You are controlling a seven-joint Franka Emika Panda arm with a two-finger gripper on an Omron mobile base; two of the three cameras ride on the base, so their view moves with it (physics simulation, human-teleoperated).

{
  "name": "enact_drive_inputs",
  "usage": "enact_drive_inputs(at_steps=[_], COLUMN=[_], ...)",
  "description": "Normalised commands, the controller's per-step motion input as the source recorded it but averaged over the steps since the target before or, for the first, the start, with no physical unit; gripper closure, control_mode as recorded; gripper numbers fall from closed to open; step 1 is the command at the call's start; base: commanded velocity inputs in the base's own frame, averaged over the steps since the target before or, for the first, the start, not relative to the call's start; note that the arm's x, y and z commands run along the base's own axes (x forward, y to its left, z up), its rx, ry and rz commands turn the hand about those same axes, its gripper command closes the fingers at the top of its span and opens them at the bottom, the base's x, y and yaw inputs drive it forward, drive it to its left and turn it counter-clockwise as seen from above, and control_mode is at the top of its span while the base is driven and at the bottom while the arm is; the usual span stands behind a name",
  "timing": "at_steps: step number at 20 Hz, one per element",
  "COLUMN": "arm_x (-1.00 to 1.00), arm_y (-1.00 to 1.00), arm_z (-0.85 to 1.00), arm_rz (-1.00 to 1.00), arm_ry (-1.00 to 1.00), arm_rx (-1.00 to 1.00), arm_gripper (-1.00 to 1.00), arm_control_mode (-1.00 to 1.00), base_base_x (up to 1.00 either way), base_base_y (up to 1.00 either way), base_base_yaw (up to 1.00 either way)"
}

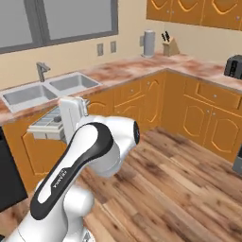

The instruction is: The ice cube tray has been filled with water. Take the tray and place it in the freezer to make ice. Close the freezer door after placing the tray.

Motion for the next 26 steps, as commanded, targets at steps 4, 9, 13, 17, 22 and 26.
enact_drive_inputs(at_steps=[4, 9, 13, 17, 22, 26], arm_x=[0.0, 0.0, 0.0, 0.0, 0.0, 0.0], arm_y=[0.0, 0.0, 0.0, 0.0, 0.0, 0.0], arm_z=[0.0, 0.0, 0.0, 0.0, 0.0, 0.0], arm_rz=[0.0, 0.0, 0.0, 0.0, 0.0, 0.0], arm_ry=[0.0, 0.0, 0.0, 0.0, 0.0, 0.0], arm_rx=[0.0, 0.0, 0.0, 0.0, 0.0, 0.0], arm_gripper=[1.0, 1.0, 1.0, 1.0, 1.0, 1.0], arm_control_mode=[1.0, 1.0, 1.0, 1.0, 1.0, 1.0], base_base_x=[0.0, 0.0, 0.02, 0.17, 0.37, 0.68], base_base_y=[0.0, 0.0, 0.02, 0.24, 0.58, 0.76], base_base_yaw=[-0.62, -0.64, -0.67, -0.63, -0.52, -0.4])
